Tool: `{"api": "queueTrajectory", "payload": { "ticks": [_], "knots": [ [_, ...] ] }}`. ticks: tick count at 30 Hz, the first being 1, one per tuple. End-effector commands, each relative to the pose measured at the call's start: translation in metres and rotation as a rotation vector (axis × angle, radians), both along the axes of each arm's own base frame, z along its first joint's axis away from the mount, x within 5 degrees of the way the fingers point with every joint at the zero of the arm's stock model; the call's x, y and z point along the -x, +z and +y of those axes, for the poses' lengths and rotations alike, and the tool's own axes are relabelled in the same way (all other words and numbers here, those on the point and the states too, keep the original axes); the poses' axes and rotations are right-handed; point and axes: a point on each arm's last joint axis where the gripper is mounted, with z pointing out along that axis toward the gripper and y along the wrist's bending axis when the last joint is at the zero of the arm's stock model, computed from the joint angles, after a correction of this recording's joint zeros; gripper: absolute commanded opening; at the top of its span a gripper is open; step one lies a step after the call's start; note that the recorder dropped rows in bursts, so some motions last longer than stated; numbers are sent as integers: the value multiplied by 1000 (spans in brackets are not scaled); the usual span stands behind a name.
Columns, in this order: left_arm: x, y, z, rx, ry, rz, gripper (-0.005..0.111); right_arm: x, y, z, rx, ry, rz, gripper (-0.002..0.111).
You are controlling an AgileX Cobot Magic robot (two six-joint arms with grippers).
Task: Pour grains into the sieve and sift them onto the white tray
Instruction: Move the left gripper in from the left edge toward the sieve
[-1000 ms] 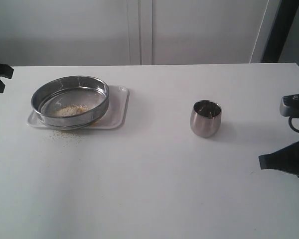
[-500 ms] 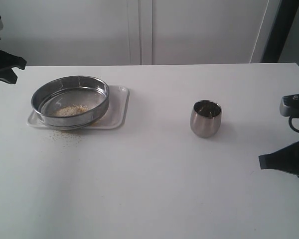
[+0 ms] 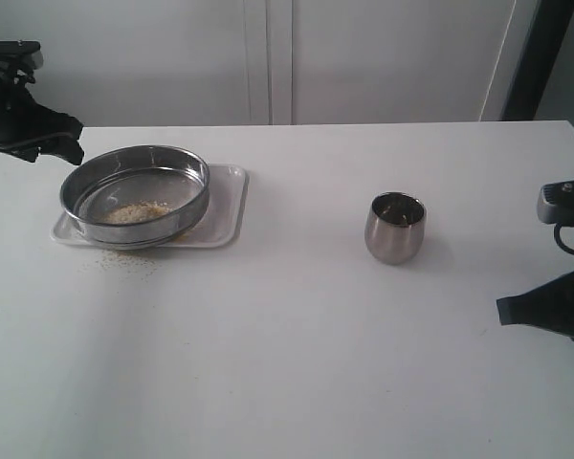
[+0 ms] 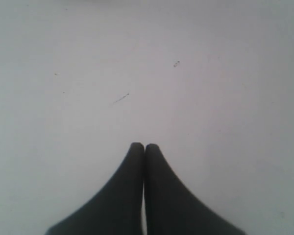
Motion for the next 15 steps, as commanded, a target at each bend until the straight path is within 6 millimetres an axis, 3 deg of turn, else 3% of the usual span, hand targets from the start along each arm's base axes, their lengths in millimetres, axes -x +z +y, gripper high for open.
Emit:
{"api": "queueTrajectory", "payload": {
  "ticks": [1,2,15],
  "knots": [
    [-6,-4,0,7,16,-9,69,1,0,-2,1,-8,-7,0],
    [-9,-7,0,5,27,-26,65,0,0,-2,1,-8,-10,0],
    [-25,-47,2,-4,54,-21,65,0,0,-2,1,-8,-10,0]
  ]
}}
